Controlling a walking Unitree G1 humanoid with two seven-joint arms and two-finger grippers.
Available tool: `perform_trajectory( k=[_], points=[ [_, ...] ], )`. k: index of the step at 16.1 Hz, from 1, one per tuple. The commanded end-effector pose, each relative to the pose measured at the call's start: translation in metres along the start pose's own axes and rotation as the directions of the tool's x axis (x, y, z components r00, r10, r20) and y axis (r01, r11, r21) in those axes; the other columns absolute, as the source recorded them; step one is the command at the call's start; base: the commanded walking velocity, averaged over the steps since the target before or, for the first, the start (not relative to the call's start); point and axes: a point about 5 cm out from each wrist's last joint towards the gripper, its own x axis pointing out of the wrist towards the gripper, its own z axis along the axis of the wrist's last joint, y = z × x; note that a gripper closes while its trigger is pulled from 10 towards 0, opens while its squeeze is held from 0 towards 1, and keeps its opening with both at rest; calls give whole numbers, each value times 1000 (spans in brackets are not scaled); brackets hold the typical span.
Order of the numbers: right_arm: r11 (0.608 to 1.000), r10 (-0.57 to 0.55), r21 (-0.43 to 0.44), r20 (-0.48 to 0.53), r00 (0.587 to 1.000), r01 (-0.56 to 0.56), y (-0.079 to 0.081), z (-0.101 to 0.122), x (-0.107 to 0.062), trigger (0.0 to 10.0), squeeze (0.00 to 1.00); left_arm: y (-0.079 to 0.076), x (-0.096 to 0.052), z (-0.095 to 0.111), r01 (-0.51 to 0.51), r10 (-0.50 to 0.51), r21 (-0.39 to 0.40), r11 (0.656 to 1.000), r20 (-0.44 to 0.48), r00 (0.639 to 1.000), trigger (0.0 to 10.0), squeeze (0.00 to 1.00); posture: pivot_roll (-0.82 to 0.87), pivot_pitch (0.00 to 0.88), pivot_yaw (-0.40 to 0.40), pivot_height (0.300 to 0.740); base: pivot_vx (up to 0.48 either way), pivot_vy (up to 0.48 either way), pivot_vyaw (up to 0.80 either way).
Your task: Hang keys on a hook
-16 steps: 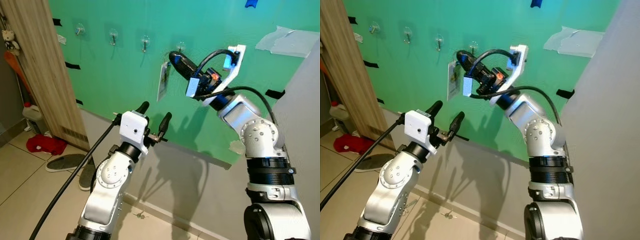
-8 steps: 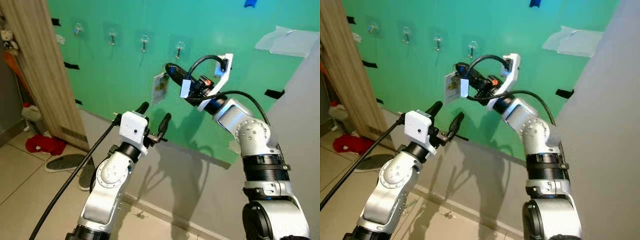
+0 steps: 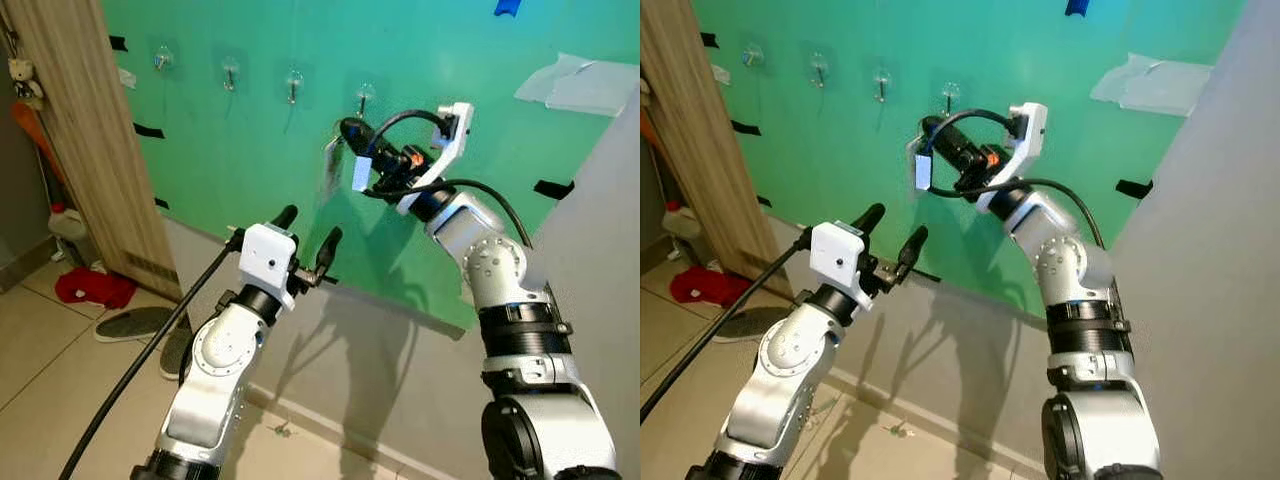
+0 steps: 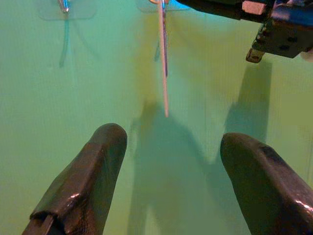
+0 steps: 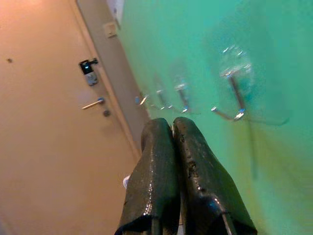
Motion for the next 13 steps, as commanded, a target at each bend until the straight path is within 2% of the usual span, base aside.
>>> perform_trajectory(
  k=[1, 7, 13],
  points=[
    [999, -17, -28, 18, 1000, 17, -2, 6, 1, 10000, 0, -3, 4, 2, 17, -17, 12, 1000, 9, 1000, 10000, 0, 21, 0, -74, 740, 0, 0, 0],
    [994, -107, -26, 75, 991, 110, -14, 10, 3, 10000, 0, -4, 4, 1, 20, -21, 14, 1000, 6, 1000, 10000, 0, 24, 0, -74, 740, 0, 0, 0],
    [995, -95, -24, 102, 990, 98, -14, 14, 6, 10000, 0, -4, 5, 1, 18, -18, 16, 1000, 9, 1000, 10000, 0, 23, 0, -74, 740, 0, 0, 0]
  ],
)
